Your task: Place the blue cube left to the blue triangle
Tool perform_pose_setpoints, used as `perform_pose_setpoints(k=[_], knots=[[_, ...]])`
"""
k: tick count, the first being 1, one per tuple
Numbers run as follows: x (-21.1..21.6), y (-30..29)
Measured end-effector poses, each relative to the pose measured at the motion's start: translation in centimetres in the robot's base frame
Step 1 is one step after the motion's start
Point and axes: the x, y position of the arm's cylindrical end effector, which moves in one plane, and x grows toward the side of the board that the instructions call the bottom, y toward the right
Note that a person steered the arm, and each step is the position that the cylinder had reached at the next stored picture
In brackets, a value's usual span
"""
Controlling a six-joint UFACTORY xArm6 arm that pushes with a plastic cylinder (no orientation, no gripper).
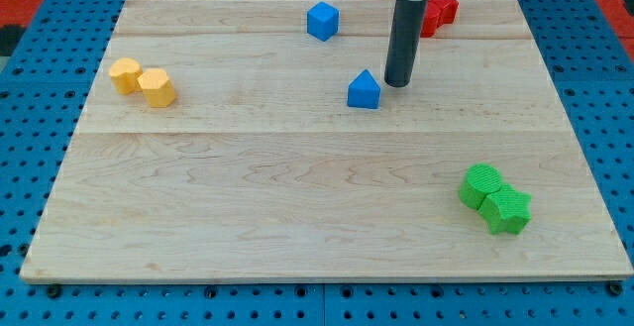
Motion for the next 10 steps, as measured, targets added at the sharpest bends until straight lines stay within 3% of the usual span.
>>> perform_pose_setpoints(k=[1, 2, 3, 4, 6, 7, 8, 10], knots=[[0.0, -4.4], [-0.6, -4.7], [-0.6, -4.5], [-2.5, 0.7], [-4.0, 0.7], [-7.7, 1.3], [-10.0, -4.2], [-14.9, -7.0]])
